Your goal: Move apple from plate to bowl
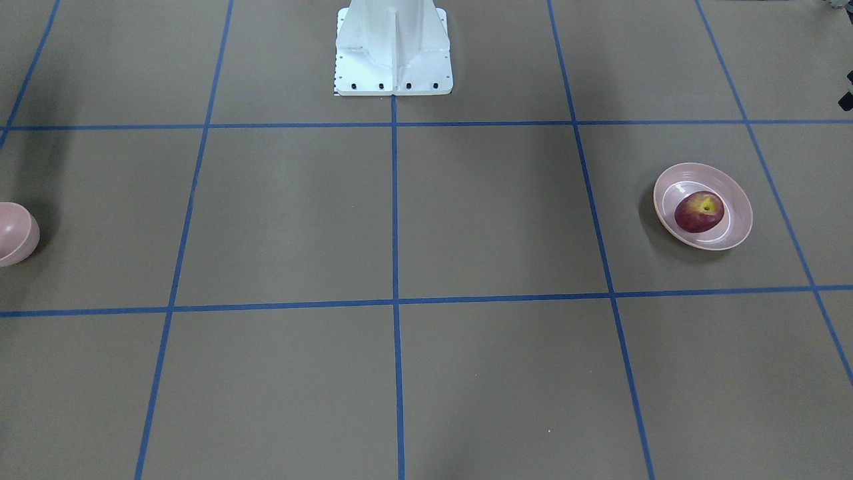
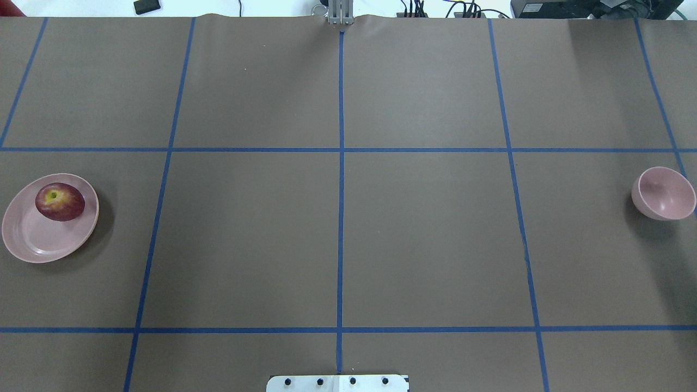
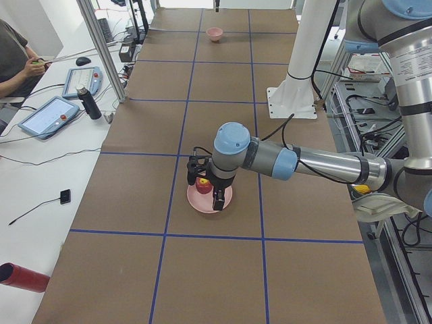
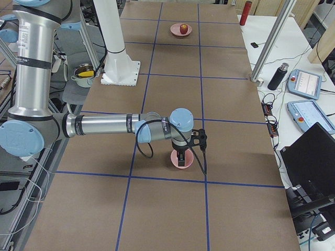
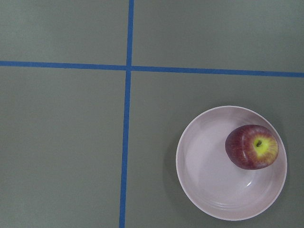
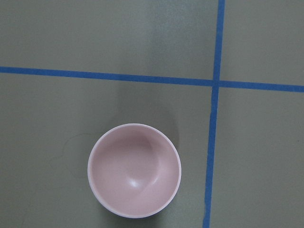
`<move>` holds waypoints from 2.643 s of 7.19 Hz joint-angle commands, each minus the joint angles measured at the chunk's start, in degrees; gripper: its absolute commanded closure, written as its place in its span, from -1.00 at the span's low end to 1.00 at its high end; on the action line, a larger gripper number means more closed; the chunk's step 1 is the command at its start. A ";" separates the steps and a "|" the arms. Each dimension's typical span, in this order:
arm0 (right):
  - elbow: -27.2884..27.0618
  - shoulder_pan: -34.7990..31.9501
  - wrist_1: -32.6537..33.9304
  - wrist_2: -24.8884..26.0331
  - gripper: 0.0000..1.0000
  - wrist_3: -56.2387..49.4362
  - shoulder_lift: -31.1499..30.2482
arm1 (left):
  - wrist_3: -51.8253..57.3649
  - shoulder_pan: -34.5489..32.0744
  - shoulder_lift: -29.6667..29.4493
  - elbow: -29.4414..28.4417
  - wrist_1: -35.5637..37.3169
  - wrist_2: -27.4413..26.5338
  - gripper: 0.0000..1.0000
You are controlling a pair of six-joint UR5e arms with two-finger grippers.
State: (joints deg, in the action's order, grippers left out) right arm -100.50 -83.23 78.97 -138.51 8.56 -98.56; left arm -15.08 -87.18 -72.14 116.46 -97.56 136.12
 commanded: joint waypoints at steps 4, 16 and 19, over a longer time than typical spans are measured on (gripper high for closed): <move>12.86 7.19 -17.00 3.93 -1.00 0.41 1.62 | -0.13 0.69 -0.19 0.00 0.00 0.02 -0.96; 15.70 10.81 -17.97 3.43 1.00 5.85 4.86 | -13.34 16.03 -5.02 -1.67 -5.32 -3.38 -0.96; 9.91 11.94 -17.18 -1.58 1.00 20.49 10.57 | -16.47 23.45 -8.51 -3.68 -7.91 -11.49 -0.96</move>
State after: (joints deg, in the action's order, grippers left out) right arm -87.97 -72.15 61.69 -138.49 23.02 -90.08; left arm -30.89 -65.75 -78.18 114.18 -105.01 126.12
